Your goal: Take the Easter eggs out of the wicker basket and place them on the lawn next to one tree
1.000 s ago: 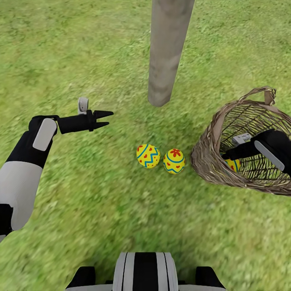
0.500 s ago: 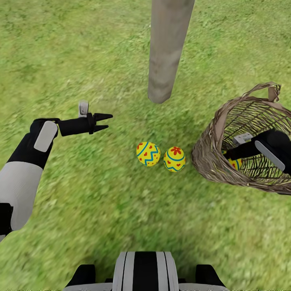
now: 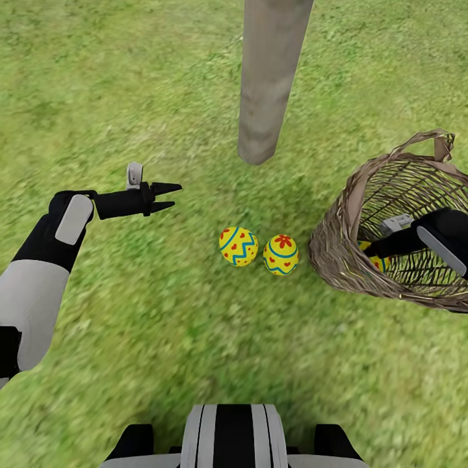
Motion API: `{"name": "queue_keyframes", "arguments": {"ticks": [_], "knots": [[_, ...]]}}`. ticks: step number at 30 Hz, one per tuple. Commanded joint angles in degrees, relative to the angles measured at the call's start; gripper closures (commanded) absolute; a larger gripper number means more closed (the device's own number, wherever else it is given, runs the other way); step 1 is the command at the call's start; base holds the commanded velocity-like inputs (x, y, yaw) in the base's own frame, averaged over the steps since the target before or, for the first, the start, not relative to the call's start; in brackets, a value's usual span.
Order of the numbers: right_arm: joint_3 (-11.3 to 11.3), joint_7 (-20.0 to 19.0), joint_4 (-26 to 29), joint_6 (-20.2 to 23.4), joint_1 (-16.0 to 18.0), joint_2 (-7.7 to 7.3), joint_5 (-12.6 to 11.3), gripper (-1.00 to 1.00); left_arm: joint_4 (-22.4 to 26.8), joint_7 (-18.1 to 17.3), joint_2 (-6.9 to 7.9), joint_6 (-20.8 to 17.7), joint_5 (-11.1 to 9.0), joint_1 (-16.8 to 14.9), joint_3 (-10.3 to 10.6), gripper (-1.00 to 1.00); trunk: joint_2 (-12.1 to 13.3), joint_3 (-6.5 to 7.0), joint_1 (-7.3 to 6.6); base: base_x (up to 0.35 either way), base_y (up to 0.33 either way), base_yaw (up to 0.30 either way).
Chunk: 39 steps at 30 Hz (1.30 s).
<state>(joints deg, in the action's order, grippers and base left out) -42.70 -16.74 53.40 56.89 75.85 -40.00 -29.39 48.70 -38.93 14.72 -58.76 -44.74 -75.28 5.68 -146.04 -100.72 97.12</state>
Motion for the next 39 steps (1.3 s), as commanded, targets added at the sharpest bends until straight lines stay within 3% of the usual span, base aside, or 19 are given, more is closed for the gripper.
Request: {"name": "queue_keyframes", "arguments": {"ticks": [1, 17, 21, 30, 39], "knots": [[-0.19, -0.39, 0.04, 0.06, 0.08, -0.06, 0.57, -1.00, -0.01, -0.27, 0.07, -0.12, 0.09, -0.04, 0.08, -1.00, -0.02, -0.04, -0.01, 0.000, 0.000, 0.000], [-0.03, -0.38, 0.83, 0.14, 0.08, -0.07, 0.47, -1.00, -0.29, -0.23, 0.52, -0.12, 0.09, -0.04, 0.12, -1.00, -0.02, -0.04, -0.01, 0.000, 0.000, 0.000], [-0.03, -0.39, 1.35, 0.16, 0.08, -0.08, 0.45, -1.00, -0.41, 0.02, 0.61, -0.05, 0.12, -0.04, 0.12, -1.00, -0.07, -0.92, 0.09, 0.000, 0.000, 0.000], [0.20, -0.40, 1.68, 0.25, 0.08, -0.08, 0.38, -1.00, -1.28, -0.15, 1.52, -0.12, 0.18, -0.04, 0.12, -1.00, -0.07, -0.92, 0.09, 0.000, 0.000, 0.000], [0.24, -0.48, 1.71, 0.40, 0.08, -0.08, 0.21, -1.00, -1.62, -0.18, 1.38, -0.05, 0.18, -0.03, 0.12, -1.00, -0.10, -1.36, 0.15, 0.000, 0.000, 0.000]]}}
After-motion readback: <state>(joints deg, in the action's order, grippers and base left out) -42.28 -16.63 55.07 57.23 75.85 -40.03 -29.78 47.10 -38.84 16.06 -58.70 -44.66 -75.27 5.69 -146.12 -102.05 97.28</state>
